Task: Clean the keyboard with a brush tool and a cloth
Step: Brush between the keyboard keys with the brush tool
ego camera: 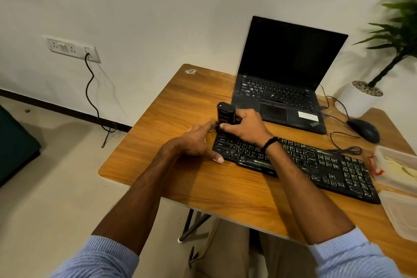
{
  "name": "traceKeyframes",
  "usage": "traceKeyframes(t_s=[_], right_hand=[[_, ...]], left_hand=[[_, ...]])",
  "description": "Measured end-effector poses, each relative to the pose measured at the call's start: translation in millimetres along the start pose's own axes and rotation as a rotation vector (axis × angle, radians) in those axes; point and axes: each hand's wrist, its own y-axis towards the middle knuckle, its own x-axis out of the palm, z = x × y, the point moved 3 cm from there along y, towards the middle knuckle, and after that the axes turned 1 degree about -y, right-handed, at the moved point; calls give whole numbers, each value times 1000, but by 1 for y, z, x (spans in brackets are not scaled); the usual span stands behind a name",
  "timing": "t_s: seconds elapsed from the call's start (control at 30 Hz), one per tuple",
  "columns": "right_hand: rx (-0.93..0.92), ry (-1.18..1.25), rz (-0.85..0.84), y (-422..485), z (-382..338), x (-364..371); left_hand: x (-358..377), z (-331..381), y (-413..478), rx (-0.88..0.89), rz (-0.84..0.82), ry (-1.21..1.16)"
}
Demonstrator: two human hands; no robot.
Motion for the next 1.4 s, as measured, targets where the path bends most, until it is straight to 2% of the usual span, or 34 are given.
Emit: traceKeyframes(t_s=[0.07,0.1,0.13,0.23,0.27,0.3,0.4,0.43,0.53,0.57,0.7,0.73,0.83,0.97,1.1,1.23,1.27,1.33,1.4], right_hand=[[-10,171,-216,-7,1,6],[-23,198,-244,-8,2,8],[-33,173,-193,-8,2,7],[-9,-5,167,-6,10,0],[-10,0,202,-8,12,-1],[-14,39,152,-10,15,1],[-50,143,-151,-21,17,12],[-61,133,-149,-23,17,13],[7,86,123,-25,25,3],[26,104,151,-28,28,2],[-92,255,-145,-49,21,13],[-103,267,-129,-51,20,12],[-25,235,98,-54,31,2],[-49,259,-103,-64,36,10],[-28,260,113,-67,35,-2],[-28,295,-108,-72,34,5],[-15,303,-79,-72,34,5],[5,310,93,-72,37,-2],[-14,279,87,-73,39,-4]], left_hand=[[0,-1,2,10,-1,14],[0,-1,2,19,4,21],[1,0,1,25,14,25],[3,3,-1,35,40,36],[4,4,-1,36,47,42],[4,4,-1,37,55,49],[4,6,-3,61,72,75],[4,8,-4,78,75,89],[7,12,-6,142,84,165],[9,12,-6,152,84,177],[7,12,-6,143,98,150],[6,12,-6,148,100,155],[8,13,-5,139,90,179],[8,13,-5,137,86,175],[8,13,-5,134,78,194],[8,12,-3,125,67,189],[8,12,-3,122,67,194],[9,11,-2,112,70,201],[10,11,-1,108,74,194]])
